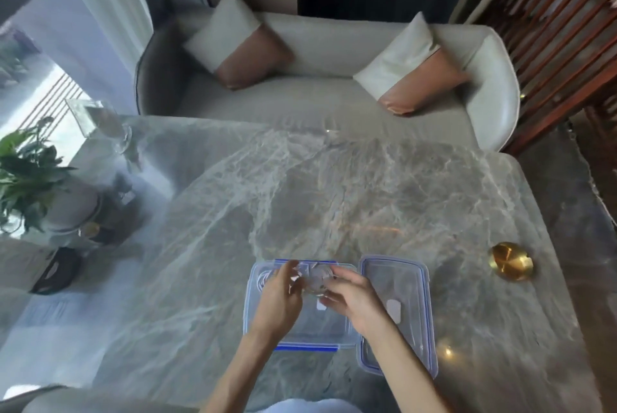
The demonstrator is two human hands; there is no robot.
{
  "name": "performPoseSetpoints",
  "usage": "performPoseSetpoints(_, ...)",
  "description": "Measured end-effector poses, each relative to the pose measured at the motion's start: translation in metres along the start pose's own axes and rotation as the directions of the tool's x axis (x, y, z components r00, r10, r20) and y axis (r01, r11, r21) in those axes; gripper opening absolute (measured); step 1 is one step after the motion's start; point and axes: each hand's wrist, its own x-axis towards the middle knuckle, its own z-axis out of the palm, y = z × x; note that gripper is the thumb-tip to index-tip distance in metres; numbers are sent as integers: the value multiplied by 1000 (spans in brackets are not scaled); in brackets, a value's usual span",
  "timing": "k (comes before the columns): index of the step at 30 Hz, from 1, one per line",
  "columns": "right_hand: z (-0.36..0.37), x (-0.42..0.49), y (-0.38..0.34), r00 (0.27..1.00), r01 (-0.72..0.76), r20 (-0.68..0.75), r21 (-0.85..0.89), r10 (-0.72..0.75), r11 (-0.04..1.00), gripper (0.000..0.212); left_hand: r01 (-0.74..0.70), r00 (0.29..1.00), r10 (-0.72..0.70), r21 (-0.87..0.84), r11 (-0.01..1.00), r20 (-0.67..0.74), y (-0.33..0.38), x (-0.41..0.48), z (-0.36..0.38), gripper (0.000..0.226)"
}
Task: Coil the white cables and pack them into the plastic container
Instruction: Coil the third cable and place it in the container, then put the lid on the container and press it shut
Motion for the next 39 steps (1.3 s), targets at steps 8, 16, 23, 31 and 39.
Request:
performPoseSetpoints(8,5,84,46,926,-164,-331,75,180,984,38,426,904,-426,163,890,-34,-91,20,5,70)
performPoseSetpoints(16,11,115,77,888,-138,-412,187,205,973,37,370,928,-372,131,920,-10,-130,18,5,79)
performPoseSetpoints(23,4,111,79,884,-138,-434,111,173,984,33,349,936,-351,130,928,-14,-130,18,6,80)
performPoseSetpoints(31,-7,103,75,928,-153,-321,138,190,979,33,323,944,-328,150,934,12,-132,21,5,82)
performPoseSetpoints(39,-44,58,63,981,-61,-183,49,69,997,29,358,934,-313,424,832,-174,-83,29,16,84)
